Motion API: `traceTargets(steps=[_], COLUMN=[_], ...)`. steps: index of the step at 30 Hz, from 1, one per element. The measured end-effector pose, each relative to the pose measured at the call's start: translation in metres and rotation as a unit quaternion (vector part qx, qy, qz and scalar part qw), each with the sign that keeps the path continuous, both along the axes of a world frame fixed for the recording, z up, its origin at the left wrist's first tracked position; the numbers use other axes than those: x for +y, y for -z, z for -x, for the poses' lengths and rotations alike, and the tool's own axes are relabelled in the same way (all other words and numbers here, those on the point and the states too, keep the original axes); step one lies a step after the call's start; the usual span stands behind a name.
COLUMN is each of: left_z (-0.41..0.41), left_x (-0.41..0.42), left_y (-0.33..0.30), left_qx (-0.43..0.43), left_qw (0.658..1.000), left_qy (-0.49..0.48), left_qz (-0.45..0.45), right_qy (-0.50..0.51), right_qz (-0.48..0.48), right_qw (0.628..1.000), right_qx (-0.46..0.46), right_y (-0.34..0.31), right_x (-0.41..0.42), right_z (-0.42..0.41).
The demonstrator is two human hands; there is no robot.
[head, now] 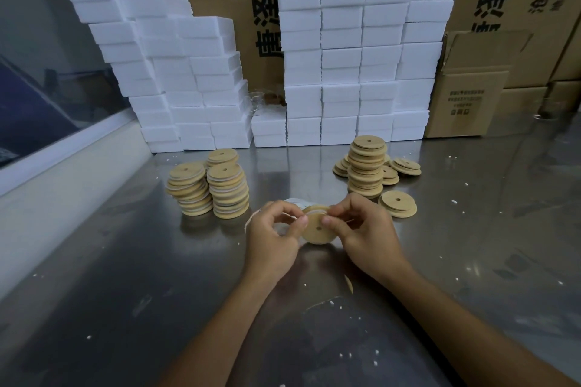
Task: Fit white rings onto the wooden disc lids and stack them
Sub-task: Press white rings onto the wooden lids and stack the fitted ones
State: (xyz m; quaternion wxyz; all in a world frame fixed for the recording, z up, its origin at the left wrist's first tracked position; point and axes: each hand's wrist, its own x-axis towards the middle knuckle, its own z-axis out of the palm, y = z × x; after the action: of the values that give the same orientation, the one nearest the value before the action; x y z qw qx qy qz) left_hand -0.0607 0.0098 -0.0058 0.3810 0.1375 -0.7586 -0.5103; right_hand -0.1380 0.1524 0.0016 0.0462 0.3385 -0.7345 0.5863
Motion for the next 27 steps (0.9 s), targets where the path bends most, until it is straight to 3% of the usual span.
traceTargets(steps=[2, 8, 13, 22, 27], left_z=[0.000, -0.003, -0.005, -0.021, -0.033], left_x=[-0.001, -0.003, 0.000, -0.038, -0.069], left_y=[0.000, -0.008, -0.012, -0.031, -0.034], left_qx=[-0.011, 0.001, -0.017, -0.006, -0.028], left_qw=[1.000, 0.977, 0.966, 0.948, 0.930], left_qy=[-0.013, 0.002, 0.017, -0.060, -0.195], left_qz=[0.005, -0.212, -0.256, -0.311, -0.311], right_qy=[-0.005, -0.050, -0.054, 0.130, 0.180], right_qz=[0.001, 0.001, 0.043, 0.064, 0.083], right_qw=[1.000, 0.996, 0.991, 0.989, 0.980], right_qx=[0.001, -0.073, -0.111, -0.006, 0.014], right_y=[0.000, 0.002, 0.002, 0.000, -0.003], right_x=[0.000, -0.002, -0.002, -0.001, 0.005], right_z=[0.000, 0.003, 0.007, 0.006, 0.010])
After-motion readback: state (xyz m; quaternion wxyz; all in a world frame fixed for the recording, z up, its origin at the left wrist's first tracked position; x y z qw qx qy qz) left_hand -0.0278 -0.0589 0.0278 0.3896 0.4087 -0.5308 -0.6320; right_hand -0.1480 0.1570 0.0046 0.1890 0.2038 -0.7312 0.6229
